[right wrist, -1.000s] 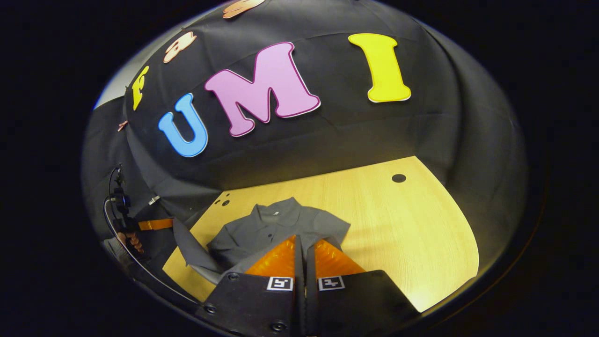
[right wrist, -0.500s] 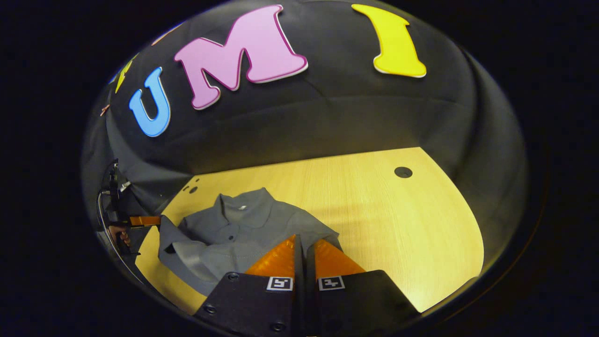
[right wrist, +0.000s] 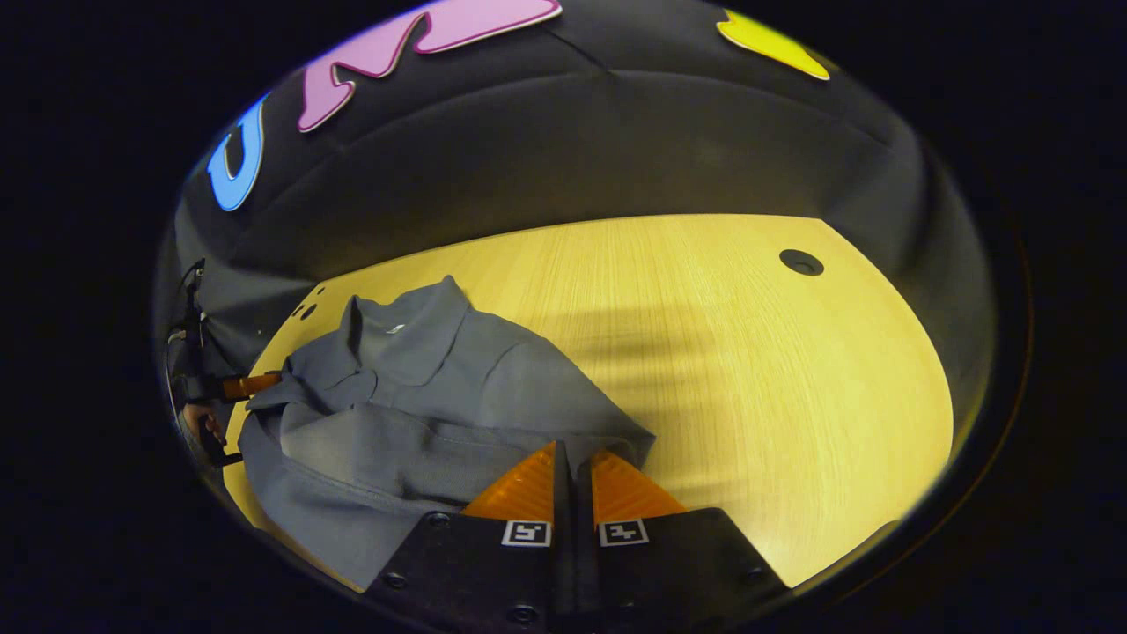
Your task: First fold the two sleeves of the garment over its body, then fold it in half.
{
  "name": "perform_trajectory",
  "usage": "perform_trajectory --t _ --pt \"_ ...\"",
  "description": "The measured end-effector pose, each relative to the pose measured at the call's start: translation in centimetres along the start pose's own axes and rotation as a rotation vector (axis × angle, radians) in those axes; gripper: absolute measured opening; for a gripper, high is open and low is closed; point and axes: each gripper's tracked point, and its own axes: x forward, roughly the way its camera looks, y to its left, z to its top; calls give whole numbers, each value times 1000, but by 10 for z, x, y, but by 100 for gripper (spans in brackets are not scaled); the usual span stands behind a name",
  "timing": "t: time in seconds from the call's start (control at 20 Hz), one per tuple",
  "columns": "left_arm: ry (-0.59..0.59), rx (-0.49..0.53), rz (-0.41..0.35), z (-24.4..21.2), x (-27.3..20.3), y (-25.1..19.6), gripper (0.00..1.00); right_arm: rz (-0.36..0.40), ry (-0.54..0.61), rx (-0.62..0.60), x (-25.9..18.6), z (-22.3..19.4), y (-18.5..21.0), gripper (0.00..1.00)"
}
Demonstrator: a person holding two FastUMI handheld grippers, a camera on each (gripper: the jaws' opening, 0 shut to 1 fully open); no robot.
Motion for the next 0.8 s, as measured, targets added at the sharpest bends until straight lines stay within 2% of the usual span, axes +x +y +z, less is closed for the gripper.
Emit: perform_trajectory --t 0.15,0.35,0.65,0.8 --pt "-27 50 2 16 18 -2 5 -14 -45 26 21 19 -8 5" --pt "-65 117 7 30 35 -6 5 -31 -72 -9 41 36 -15 5" --pt "-119 162 12 43 49 -11 5 -53 -122 -32 59 54 -17 5" --pt "-138 137 12 43 46 -14 5 -79 -130 -70 59 54 -17 7"
